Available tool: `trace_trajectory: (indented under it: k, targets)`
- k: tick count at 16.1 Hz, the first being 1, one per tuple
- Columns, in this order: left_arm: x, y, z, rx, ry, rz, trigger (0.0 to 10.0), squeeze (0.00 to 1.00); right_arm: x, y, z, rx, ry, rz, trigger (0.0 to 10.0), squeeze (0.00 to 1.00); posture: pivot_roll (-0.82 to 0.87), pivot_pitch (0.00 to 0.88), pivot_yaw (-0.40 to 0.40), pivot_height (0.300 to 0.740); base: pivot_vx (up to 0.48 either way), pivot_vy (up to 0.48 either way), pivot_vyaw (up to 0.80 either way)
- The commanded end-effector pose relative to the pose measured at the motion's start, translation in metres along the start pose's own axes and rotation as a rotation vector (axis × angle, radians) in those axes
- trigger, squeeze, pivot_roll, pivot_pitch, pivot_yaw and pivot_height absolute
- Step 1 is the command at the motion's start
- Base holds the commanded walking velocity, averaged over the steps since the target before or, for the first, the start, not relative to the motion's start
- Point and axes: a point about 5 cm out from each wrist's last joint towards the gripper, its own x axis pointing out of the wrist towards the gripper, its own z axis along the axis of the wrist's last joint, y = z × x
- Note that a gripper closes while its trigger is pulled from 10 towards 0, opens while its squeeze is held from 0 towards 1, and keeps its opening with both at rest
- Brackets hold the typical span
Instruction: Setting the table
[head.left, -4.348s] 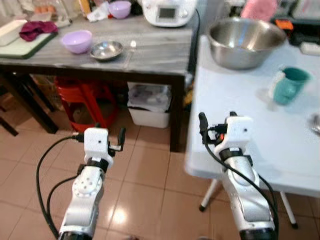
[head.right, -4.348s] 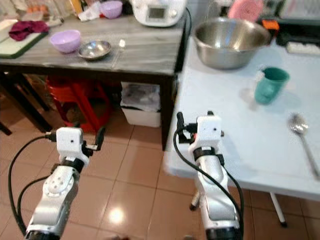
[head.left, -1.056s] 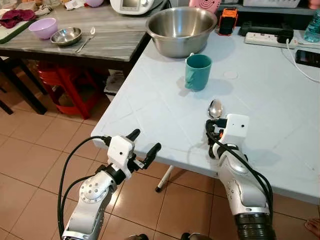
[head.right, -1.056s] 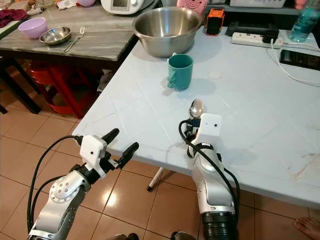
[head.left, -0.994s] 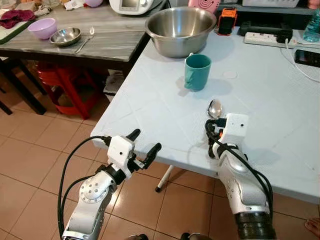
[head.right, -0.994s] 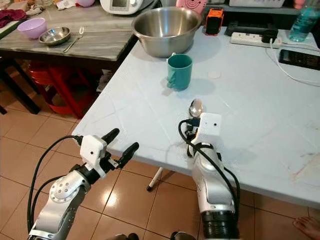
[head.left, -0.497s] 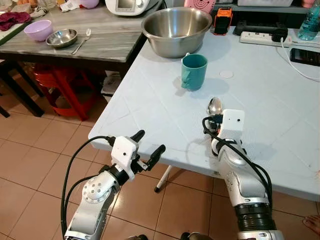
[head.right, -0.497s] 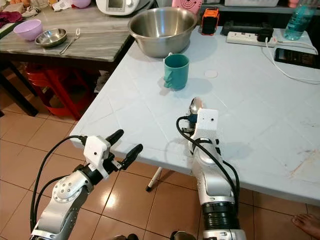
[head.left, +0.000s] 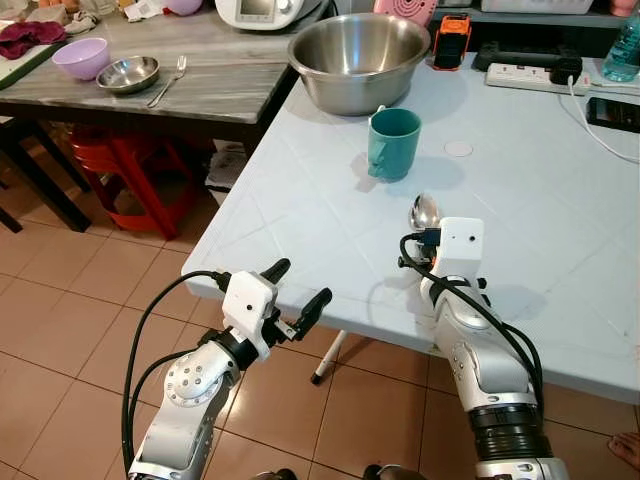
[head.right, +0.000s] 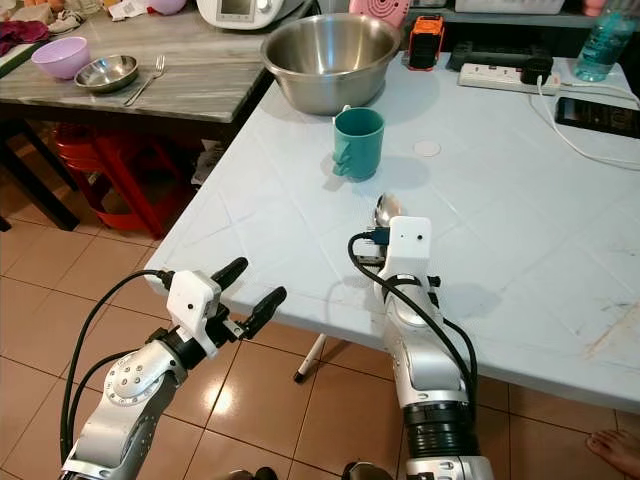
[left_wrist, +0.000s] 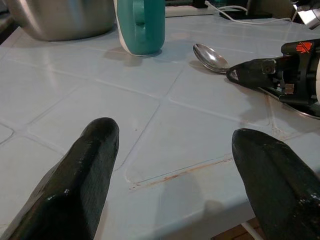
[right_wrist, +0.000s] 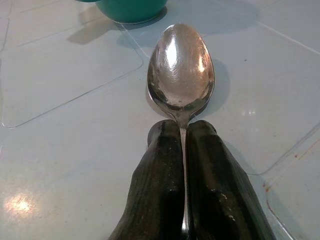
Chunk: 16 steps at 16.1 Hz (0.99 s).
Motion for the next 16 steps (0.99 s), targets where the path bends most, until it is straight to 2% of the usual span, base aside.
trace_trajectory:
  k: [1, 3, 5, 9, 10, 11, 12, 16]
  targets:
    - [-0.002, 0.000, 0.000, 0.005, 0.006, -0.005, 10.0, 0.00, -0.003, 0.002, -0.028, 0.007, 0.130, 0.004, 0.0, 0.00, -0.11, 0.166, 0.091, 0.740, 0.000, 0.000, 0.00]
    - [-0.001, 0.003, 0.001, 0.013, -0.001, 0.030, 10.0, 0.00, -0.003, 0.000, -0.025, 0.027, 0.109, -0.003, 0.0, 0.00, -0.11, 0.165, 0.091, 0.740, 0.000, 0.000, 0.00]
    - [0.000, 0.018, 0.001, 0.025, 0.013, 0.180, 10.0, 0.00, -0.006, 0.000, -0.003, 0.050, -0.030, 0.001, 0.0, 0.00, -0.10, 0.161, 0.090, 0.740, 0.000, 0.000, 0.00]
    - [0.001, 0.032, 0.004, -0.011, -0.004, 0.311, 10.0, 0.00, -0.018, -0.002, 0.021, 0.039, -0.218, 0.014, 0.0, 0.00, -0.10, 0.155, 0.088, 0.740, 0.000, 0.000, 0.00]
    - [0.002, 0.033, 0.005, -0.016, -0.004, 0.321, 10.0, 0.00, -0.021, -0.003, 0.024, 0.042, -0.245, 0.013, 0.7, 0.00, -0.10, 0.151, 0.089, 0.740, 0.000, 0.000, 0.00]
    - [0.003, 0.034, 0.004, -0.029, -0.004, 0.330, 10.0, 0.00, -0.024, -0.005, 0.027, 0.055, -0.277, 0.012, 8.8, 0.00, -0.10, 0.147, 0.090, 0.740, 0.000, 0.000, 0.00]
    - [0.004, 0.034, 0.004, -0.029, -0.003, 0.331, 10.0, 0.00, -0.026, -0.006, 0.029, 0.059, -0.297, 0.011, 10.0, 0.00, -0.10, 0.142, 0.091, 0.740, 0.000, 0.000, 0.00]
    - [0.008, 0.036, 0.005, -0.033, -0.008, 0.324, 10.0, 0.00, -0.025, -0.010, 0.027, 0.055, -0.301, -0.014, 10.0, 0.00, -0.11, 0.134, 0.096, 0.740, 0.000, 0.000, 0.00]
